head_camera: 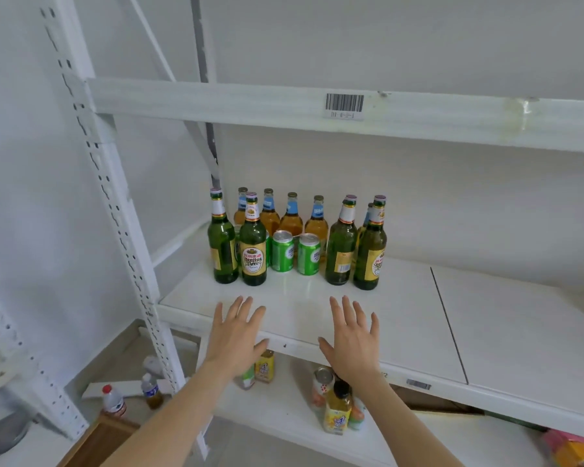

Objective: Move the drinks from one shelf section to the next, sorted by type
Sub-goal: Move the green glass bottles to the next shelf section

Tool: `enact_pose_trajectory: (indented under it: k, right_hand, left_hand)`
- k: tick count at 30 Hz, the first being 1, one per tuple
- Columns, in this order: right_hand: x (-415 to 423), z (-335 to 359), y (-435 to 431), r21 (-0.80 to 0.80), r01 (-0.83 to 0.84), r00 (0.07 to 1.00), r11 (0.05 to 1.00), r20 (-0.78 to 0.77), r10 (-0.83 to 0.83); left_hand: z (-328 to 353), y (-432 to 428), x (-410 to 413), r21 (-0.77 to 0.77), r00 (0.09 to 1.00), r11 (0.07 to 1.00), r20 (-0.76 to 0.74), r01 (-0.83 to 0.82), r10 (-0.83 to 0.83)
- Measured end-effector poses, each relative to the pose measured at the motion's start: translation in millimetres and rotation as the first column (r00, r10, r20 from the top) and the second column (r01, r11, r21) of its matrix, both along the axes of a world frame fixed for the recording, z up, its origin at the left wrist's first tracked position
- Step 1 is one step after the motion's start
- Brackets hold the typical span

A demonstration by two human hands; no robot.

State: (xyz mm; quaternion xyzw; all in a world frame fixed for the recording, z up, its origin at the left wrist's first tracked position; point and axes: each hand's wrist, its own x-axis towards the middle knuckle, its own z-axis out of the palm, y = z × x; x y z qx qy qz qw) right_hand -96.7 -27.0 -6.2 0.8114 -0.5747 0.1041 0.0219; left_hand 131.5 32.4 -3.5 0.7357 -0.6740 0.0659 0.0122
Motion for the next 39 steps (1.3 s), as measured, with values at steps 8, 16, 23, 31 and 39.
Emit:
enact_pose_trajectory:
  k: [8, 16, 23, 31, 39]
  right_hand:
    - [111, 13, -47, -0.037, 0.033, 0.999, 0.999, 0.039, -0.031]
    - [187, 12, -85, -0.024, 0.118, 0.987, 0.993, 0.115, -0.115]
    - [213, 2, -134, 0.099, 0.130, 0.939, 0.987, 0.309, -0.155]
    - [222, -3, -172, 0.342, -0.152, 0.495, 0.927, 0.838, -0.228]
    - [218, -6, -182, 0.381, -0.250, 0.365, 0.890, 0.889, -0.278]
  left_hand:
    - [12, -45, 114, -0.049, 1.000, 0.999, 0.019, 0.010, -0.009]
    - [15, -100, 196, -0.086, 0.997, 0.994, 0.004, 0.071, -0.071]
    - [12, -152, 210, -0.159, 0.876, 0.987, -0.476, 0.004, -0.080]
    - [5, -200, 209, 0.101, 0.181, 0.995, -0.978, -0.028, 0.104]
    - [0, -214, 207, 0.124, 0.027, 0.991, -0.992, 0.043, 0.123]
